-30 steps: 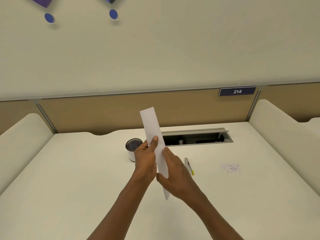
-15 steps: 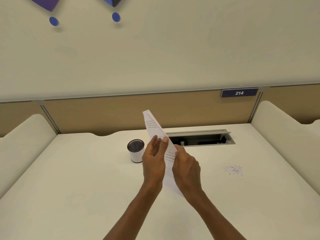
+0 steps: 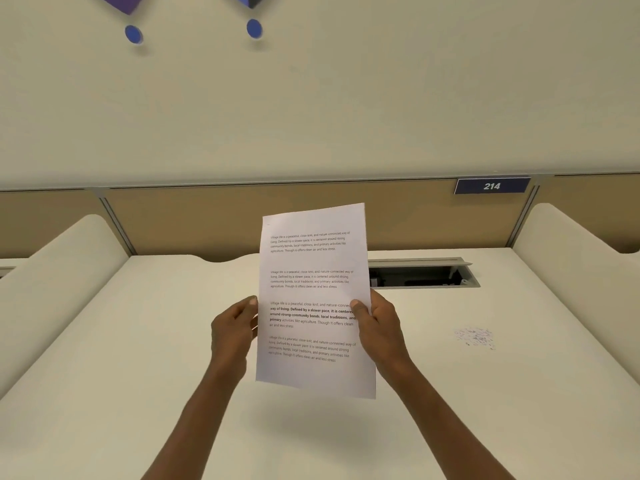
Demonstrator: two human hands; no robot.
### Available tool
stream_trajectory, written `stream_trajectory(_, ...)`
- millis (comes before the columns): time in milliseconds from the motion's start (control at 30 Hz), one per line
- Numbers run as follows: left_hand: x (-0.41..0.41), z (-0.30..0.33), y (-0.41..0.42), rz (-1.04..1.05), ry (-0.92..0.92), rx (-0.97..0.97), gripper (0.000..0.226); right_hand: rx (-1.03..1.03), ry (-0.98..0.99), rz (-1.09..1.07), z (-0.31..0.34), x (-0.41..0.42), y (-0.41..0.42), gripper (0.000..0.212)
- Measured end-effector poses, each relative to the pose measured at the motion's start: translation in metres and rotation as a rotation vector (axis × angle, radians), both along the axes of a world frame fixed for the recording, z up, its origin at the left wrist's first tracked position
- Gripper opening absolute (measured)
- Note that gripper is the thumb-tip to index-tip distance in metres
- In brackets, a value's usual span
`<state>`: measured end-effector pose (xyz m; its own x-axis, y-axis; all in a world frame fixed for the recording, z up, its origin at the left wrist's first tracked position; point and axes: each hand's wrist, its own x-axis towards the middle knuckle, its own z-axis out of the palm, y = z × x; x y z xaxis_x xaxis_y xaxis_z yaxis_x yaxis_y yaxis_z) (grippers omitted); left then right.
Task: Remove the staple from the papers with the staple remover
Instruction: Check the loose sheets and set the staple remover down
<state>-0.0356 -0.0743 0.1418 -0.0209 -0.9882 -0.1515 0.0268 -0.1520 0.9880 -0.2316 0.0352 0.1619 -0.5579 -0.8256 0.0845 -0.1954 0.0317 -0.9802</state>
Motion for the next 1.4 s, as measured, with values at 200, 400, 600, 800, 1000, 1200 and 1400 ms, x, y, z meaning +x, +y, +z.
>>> stream_trajectory(200, 0.035, -0.011, 0.0, 0.016, 0.077, 0.016, 0.015, 0.061, 0.011, 0.009, -0.016, 0.02, -0.01, 0.018)
stream_trajectory(400, 0.073, -0.029, -0.004, 0.081, 0.121, 0.047, 0.018, 0.144, 0.044, 0.083, -0.033, 0.05, -0.026, 0.015)
stream_trajectory(600, 0.113, -0.053, -0.022, 0.216, 0.058, 0.101, 0.017, 0.24, 0.008, 0.147, -0.057, 0.09, -0.048, 0.019)
stream_trajectory(800, 0.155, -0.076, -0.043, 0.317, -0.038, 0.102, 0.022, 0.353, 0.049, 0.152, -0.09, 0.132, -0.077, 0.016)
stream_trajectory(1000, 0.193, -0.106, -0.073, 0.358, -0.13, 0.147, 0.025, 0.448, 0.07, 0.12, -0.119, 0.163, -0.108, 0.015)
stream_trajectory(1200, 0.205, -0.14, -0.101, 0.345, -0.245, 0.19, 0.024, 0.524, 0.07, 0.119, -0.149, 0.174, -0.138, 0.015)
stream_trajectory(1400, 0.202, -0.158, -0.114, 0.301, -0.499, 0.147, 0.023, 0.559, 0.108, 0.132, -0.175, 0.173, -0.156, 0.012)
